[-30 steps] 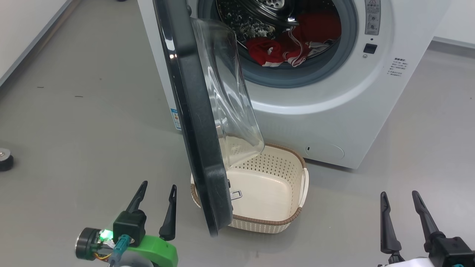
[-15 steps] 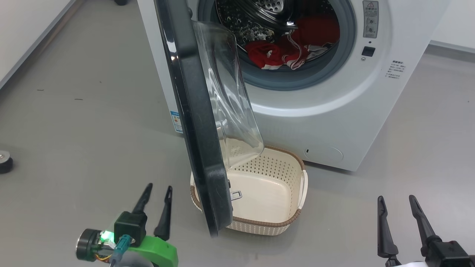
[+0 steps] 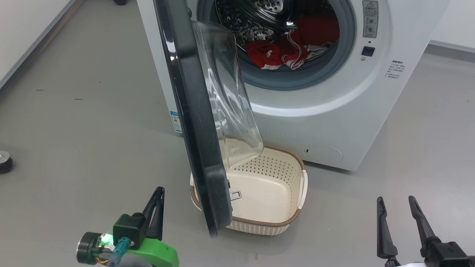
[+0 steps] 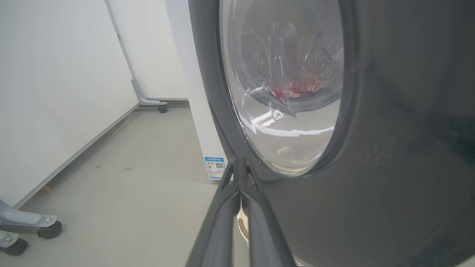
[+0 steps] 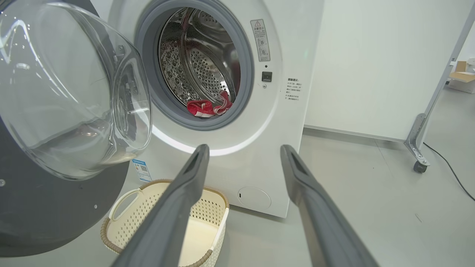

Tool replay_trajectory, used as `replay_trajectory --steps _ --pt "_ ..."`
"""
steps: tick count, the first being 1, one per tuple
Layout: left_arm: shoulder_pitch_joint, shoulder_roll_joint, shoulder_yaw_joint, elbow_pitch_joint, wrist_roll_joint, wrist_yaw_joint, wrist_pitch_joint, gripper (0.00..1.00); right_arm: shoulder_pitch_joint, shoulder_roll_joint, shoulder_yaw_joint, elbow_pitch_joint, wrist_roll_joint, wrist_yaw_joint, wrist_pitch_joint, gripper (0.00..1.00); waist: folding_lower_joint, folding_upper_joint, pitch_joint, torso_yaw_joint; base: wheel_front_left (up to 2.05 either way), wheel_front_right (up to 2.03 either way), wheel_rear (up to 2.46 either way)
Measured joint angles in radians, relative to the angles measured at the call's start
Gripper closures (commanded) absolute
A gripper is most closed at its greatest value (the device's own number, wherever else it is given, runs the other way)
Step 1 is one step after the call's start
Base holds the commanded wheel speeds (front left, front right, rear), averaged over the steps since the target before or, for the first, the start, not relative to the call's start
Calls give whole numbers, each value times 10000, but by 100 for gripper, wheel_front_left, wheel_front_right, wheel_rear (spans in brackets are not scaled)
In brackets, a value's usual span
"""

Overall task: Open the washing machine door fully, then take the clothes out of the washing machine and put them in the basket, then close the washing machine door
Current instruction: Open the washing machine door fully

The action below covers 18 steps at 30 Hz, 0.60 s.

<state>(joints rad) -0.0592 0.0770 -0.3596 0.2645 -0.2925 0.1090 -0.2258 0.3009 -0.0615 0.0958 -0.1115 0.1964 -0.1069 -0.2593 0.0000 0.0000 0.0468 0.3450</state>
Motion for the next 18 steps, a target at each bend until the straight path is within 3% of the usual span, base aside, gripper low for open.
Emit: replay_trajectory --steps 10,18 --pt "-35 -86 188 -978 -422 -2 -121 100 1 33 -40 -6 -136 92 0 0 0 0 102 14 0 0 0" --pt "-700 -167 364 -2786 -506 -13 -234 100 0 65 -79 10 -163 138 0 0 0 0 113 38 0 0 0"
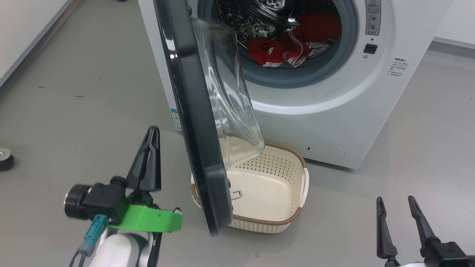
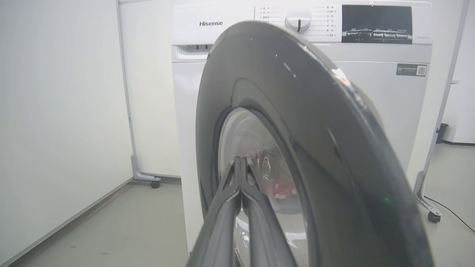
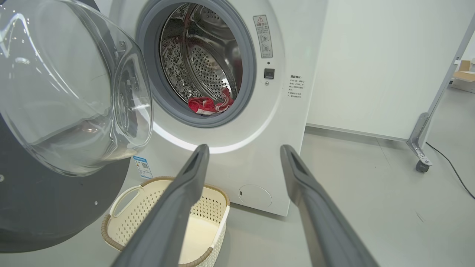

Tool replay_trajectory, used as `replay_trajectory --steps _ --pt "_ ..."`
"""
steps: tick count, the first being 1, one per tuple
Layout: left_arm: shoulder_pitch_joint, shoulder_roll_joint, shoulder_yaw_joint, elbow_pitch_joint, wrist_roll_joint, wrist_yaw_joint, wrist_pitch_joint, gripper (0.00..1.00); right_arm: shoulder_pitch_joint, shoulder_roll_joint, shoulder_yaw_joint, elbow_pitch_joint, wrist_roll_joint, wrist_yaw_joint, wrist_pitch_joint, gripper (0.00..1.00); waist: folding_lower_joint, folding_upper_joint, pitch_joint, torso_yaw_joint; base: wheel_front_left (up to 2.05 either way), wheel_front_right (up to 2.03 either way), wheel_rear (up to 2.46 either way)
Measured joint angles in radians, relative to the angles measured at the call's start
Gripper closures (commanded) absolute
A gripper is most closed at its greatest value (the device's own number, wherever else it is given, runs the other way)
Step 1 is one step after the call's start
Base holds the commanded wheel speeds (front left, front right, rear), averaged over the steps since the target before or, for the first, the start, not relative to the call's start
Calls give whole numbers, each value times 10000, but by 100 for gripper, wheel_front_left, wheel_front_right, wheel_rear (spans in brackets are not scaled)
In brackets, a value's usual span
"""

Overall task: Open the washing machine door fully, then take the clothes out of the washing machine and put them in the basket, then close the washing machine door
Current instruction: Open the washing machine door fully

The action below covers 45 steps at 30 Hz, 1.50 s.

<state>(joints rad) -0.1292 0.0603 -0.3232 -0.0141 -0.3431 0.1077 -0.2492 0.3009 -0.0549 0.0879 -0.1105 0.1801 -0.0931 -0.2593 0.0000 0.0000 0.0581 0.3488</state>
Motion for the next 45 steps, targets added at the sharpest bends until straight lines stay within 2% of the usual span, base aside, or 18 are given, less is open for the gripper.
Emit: replay_trajectory --steps 6,11,16,19,23,34,45 --pt "-593 -48 -153 -1524 192 -190 -35 100 -1 48 -44 19 -56 40 0 0 0 0 4 0 0 0 0" --pt "-762 -67 -832 -2387 270 -577 -77 100 -2 65 -50 36 -69 75 0 0 0 0 -3 -19 0 0 0" --pt "-748 -67 -1733 -2849 207 -1081 -46 100 -7 84 -58 88 -69 128 0 0 0 0 -57 -66 0 0 0" --pt "-664 -65 -2359 -2936 -71 -1509 343 100 -7 104 -59 96 -69 130 0 0 0 0 -76 -91 0 0 0" --pt "-347 -21 -2844 -2907 -322 -1818 1009 100 -7 107 -61 109 -71 161 0 0 0 0 -92 -107 0 0 0" --pt "677 562 -3315 -2075 -1045 -1843 2679 100 -10 123 -6 197 -213 303 0 0 0 0 -61 -194 0 0 0" --pt "884 794 -2951 -1235 -1158 -1649 3198 100 -14 146 -79 211 -244 303 0 0 0 0 80 -360 0 0 0"
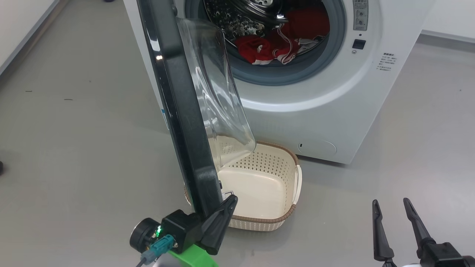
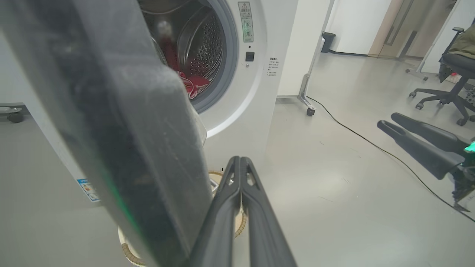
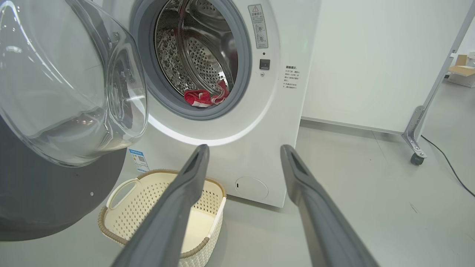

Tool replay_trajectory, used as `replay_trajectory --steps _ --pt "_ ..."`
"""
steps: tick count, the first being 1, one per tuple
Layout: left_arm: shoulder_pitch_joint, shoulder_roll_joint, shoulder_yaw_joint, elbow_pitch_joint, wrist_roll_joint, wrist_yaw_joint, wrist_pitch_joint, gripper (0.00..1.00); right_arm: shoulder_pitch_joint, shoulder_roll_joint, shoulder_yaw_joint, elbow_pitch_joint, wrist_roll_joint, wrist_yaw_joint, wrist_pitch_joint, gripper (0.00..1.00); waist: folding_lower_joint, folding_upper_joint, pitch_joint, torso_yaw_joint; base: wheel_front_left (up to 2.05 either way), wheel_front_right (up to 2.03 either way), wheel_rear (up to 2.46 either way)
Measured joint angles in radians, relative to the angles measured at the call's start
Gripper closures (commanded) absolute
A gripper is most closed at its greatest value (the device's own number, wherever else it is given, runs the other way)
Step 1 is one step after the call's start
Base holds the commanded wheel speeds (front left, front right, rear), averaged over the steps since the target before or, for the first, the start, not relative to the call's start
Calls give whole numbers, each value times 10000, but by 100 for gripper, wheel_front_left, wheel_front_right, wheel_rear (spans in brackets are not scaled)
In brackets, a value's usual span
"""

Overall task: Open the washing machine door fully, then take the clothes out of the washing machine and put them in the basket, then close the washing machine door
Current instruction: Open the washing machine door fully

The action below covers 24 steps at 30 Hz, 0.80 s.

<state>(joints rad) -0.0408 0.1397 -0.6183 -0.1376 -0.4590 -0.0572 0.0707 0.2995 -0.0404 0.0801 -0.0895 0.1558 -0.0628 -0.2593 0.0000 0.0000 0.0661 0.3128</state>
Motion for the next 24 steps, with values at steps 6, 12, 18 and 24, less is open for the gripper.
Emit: replay_trajectory --steps 6,12,18,24 --pt "1 4 82 100 0 94 25 100 0 0 -29 8 0 0 0 0 0 0 13 -2 0 0 0" --pt "2 -6 155 127 -4 207 35 100 -4 6 -56 10 0 0 0 0 0 0 37 48 0 0 0" --pt "4 -31 242 203 -63 301 38 100 -5 15 -209 -35 0 -2 0 0 0 0 103 213 0 0 0" --pt "23 -92 295 236 -63 347 -13 100 -10 17 -347 -65 0 -4 0 0 0 0 162 453 0 0 0"
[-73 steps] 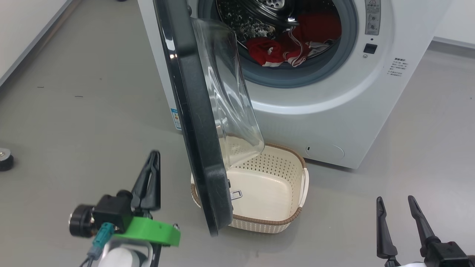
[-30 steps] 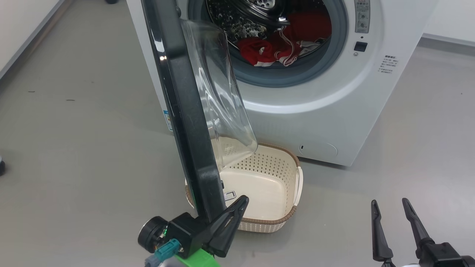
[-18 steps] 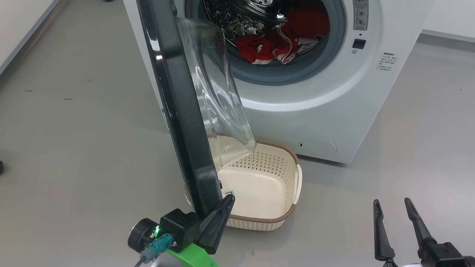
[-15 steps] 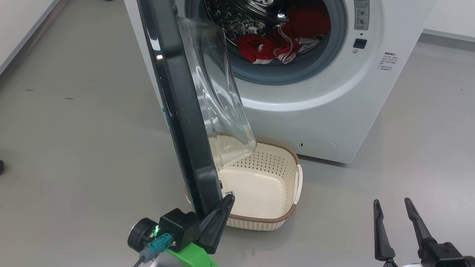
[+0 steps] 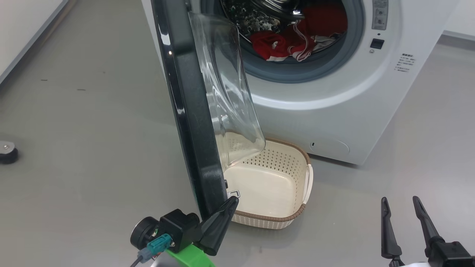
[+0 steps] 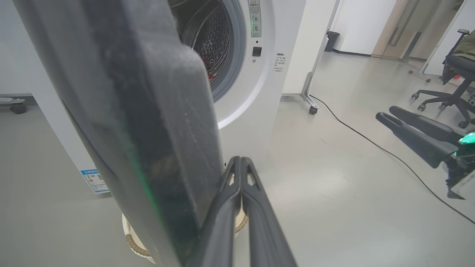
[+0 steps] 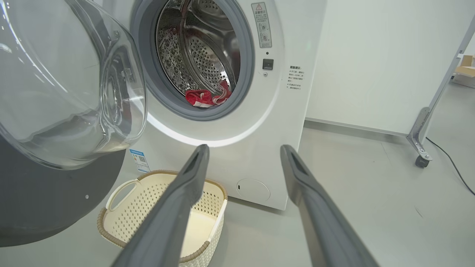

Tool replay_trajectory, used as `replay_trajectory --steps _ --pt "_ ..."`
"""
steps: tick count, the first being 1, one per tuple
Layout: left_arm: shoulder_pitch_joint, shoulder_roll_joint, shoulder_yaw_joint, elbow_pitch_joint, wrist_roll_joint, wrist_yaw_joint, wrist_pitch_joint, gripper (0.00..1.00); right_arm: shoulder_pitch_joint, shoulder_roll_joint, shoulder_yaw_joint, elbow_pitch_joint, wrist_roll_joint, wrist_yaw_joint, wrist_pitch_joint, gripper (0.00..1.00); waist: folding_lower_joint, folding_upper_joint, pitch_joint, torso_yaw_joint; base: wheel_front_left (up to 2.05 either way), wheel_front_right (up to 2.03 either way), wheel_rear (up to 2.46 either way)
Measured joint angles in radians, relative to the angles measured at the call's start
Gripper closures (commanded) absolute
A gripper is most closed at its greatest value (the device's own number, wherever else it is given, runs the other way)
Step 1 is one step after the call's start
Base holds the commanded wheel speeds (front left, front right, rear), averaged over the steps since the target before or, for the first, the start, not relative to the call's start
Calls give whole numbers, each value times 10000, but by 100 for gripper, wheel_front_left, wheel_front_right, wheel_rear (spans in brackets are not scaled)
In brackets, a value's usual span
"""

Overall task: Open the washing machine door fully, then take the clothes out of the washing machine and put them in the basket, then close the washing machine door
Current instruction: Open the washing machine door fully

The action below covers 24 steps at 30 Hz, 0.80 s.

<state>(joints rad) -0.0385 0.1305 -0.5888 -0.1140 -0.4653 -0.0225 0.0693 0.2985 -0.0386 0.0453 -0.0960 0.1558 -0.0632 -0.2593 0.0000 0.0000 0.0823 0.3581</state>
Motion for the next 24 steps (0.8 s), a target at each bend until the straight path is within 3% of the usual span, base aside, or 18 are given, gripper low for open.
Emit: replay_trajectory --steps 24 --pt "549 59 949 270 35 857 -445 100 -2 33 -188 35 0 6 0 0 0 0 -56 1314 0 0 0"
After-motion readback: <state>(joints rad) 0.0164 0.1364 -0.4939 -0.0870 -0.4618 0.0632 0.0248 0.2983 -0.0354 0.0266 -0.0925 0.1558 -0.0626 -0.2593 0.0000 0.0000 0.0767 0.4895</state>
